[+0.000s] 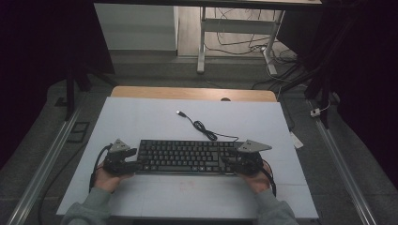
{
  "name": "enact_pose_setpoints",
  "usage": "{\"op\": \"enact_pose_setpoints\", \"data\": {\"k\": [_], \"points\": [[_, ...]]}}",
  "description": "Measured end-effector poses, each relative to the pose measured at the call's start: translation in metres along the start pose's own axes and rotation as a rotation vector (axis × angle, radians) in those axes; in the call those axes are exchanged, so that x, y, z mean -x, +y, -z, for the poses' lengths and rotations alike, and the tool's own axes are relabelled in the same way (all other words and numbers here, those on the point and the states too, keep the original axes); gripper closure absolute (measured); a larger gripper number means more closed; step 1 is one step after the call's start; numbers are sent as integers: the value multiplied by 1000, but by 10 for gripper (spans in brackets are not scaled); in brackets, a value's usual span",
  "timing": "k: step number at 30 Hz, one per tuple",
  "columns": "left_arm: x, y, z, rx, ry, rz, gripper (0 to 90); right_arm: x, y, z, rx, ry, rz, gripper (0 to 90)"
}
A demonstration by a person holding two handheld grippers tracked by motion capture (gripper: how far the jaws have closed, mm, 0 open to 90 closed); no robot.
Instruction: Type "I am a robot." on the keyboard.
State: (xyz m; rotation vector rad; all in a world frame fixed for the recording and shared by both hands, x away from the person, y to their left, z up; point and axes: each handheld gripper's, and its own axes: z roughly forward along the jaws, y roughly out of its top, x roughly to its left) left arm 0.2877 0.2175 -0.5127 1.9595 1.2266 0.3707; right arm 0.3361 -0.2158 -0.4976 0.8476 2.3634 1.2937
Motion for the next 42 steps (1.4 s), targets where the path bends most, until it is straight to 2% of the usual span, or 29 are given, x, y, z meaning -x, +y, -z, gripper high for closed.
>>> {"op": "enact_pose_setpoints", "data": {"k": [10,19,27,32,35,42], "points": [[0,5,1,-7,-6,-4,353,0,0,0,-5,0,8,547],[15,18,-5,-30,-66,-79,385,-1,-1,0,-10,2,6,542],[36,39,-18,-63,-142,-197,567,0,-2,3,-4,-1,7,540],[47,42,-27,-89,-186,-242,795,0,-4,4,-1,0,-1,537],[51,42,-31,-109,-202,-265,881,0,-5,4,-11,-1,6,535],[58,38,-37,-123,-220,-285,888,0,-5,2,-16,-3,11,534]]}}
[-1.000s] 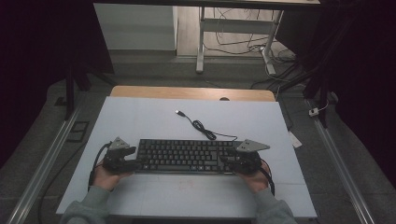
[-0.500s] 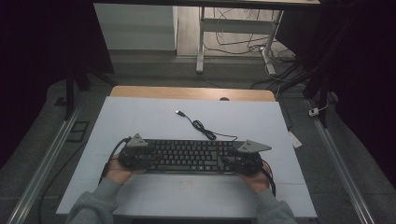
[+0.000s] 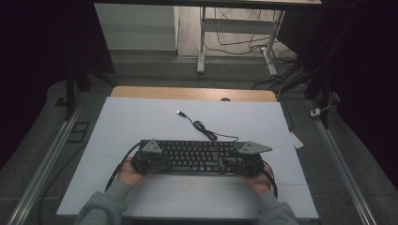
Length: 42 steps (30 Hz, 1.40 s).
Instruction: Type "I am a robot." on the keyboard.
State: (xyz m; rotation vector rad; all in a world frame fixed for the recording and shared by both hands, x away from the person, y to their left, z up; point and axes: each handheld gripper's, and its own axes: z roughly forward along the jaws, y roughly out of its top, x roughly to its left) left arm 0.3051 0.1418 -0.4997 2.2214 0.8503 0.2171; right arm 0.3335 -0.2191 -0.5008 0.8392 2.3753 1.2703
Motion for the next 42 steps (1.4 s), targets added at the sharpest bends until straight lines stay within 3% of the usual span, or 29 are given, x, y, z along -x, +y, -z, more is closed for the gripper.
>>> {"op": "enact_pose_setpoints", "data": {"k": [17,25,27,33,35,39,42], "points": [[9,-1,-20,-53,-8,-26,888,0,0,-1,1,-3,3,530],[11,-3,-24,-67,24,-42,889,0,0,0,0,-5,1,528],[11,-2,-22,-55,28,-41,889,0,0,0,3,-2,4,528],[8,2,-3,69,33,11,881,0,1,1,12,-6,-1,526],[7,1,-1,72,47,26,823,1,0,1,13,-6,-8,526],[3,0,5,93,78,70,612,1,1,2,9,-4,-1,524],[-2,-1,10,108,92,108,521,0,1,1,11,-1,0,524]]}}
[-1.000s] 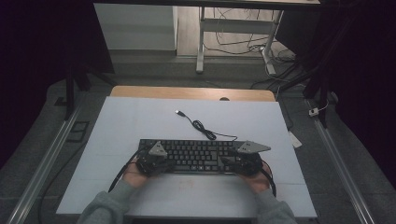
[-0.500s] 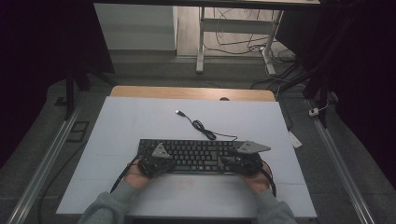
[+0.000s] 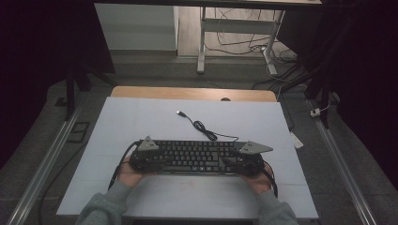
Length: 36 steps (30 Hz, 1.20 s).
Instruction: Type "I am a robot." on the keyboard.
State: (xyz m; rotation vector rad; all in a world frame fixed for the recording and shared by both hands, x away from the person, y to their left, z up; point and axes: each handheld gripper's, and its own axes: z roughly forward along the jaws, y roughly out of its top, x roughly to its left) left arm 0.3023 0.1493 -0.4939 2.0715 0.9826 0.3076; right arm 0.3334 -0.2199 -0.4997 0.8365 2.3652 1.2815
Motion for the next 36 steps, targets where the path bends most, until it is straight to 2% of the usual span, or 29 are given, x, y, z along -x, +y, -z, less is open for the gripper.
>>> {"op": "enact_pose_setpoints", "data": {"k": [7,17,30,33,36], "points": [[-9,-1,4,-9,29,46,420,0,0,0,-4,1,1,523],[-17,-3,8,-11,51,82,375,1,-1,-1,-6,3,-1,523],[-28,-7,9,-21,81,110,383,0,-1,-2,-11,0,2,522],[-32,-8,9,-23,88,119,403,0,-1,-2,-13,-1,0,522],[-33,-10,8,-31,99,112,464,0,-1,-2,-14,-1,2,522]]}}
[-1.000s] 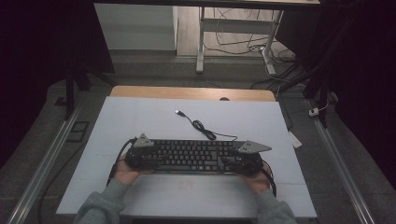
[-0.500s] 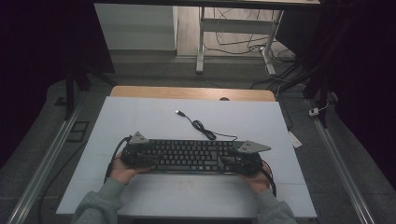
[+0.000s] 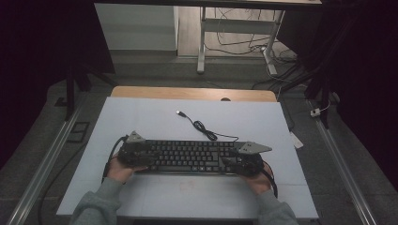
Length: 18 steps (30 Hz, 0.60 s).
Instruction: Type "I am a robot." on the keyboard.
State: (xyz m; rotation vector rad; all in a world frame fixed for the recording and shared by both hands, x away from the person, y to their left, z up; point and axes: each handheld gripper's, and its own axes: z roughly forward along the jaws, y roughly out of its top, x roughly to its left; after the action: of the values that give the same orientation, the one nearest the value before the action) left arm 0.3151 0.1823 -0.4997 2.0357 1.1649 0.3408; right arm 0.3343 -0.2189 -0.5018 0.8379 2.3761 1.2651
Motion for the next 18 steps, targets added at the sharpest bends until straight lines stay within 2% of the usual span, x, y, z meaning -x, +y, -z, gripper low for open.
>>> {"op": "enact_pose_setpoints", "data": {"k": [9,10,18], "points": [[-3,-5,-4,-57,8,-52,863,0,0,0,-10,-3,3,522],[-3,-5,-4,-65,9,-57,886,0,0,-1,-14,-5,5,522],[-6,-8,-8,-96,36,-59,889,0,-1,-2,-19,-6,9,522]]}}
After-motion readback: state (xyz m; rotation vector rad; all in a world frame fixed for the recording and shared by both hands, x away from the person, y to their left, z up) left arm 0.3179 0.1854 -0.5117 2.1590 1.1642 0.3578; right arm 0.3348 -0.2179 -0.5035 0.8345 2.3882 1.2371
